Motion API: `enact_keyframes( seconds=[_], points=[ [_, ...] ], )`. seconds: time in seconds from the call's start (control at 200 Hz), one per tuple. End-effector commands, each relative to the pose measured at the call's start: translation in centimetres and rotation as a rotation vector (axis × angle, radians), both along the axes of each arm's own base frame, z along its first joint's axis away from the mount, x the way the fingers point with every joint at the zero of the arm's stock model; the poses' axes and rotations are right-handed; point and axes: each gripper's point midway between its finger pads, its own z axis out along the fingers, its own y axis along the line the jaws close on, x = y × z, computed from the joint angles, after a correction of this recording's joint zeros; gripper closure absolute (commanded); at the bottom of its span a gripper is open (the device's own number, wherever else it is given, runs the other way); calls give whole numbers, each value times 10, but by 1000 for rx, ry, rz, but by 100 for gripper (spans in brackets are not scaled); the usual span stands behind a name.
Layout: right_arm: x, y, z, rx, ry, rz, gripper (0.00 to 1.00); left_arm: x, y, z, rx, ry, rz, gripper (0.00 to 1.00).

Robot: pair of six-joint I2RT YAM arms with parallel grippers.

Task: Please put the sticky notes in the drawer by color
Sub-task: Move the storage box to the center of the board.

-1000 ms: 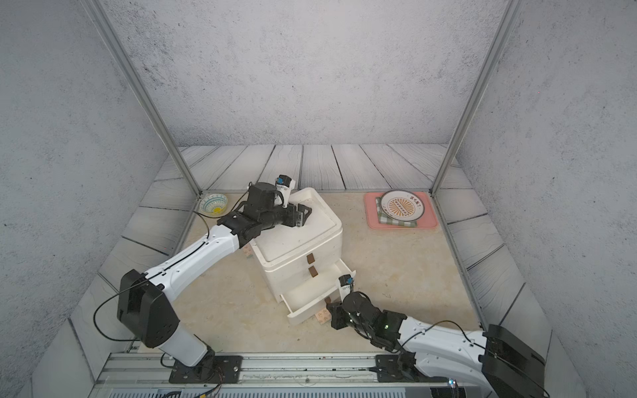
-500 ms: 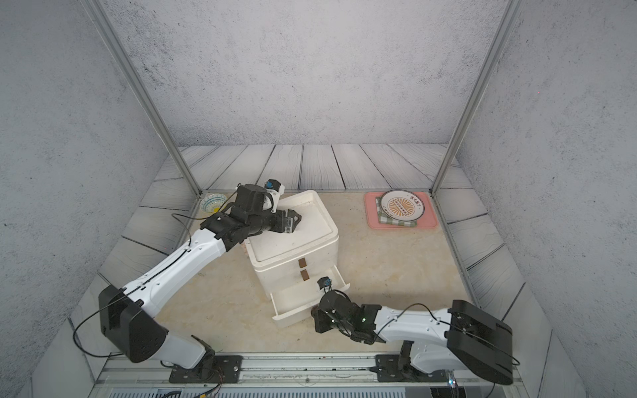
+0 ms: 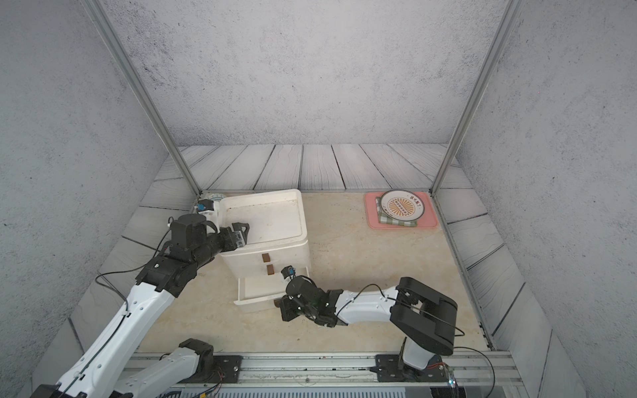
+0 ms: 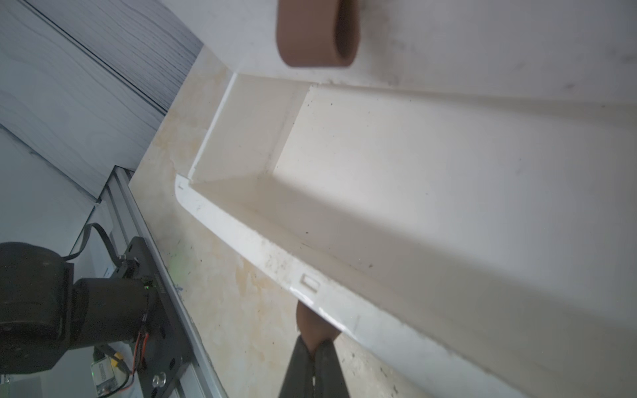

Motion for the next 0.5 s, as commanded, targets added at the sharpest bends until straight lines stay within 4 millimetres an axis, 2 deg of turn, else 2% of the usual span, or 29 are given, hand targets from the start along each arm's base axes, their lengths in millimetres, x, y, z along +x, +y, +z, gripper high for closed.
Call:
enact_keyframes(
  seconds=[0.0,0.14,0.275,0.38,0.495],
  points=[
    [31,12,13,42,-67,-40,100,-20,40,-101,60,335,171,11],
    [42,13,11,44,-67,-46,100,-11,65,-121,88,367,301,11],
    [45,-2,14,36,-82,-69,100,-5,84,-130,101,371,397,10],
    [49,-21,9,6,-85,-101,100,2,98,-118,104,307,451,9],
    [56,-46,-3,-1,-52,-154,100,15,103,-88,5,234,432,9]
  ],
)
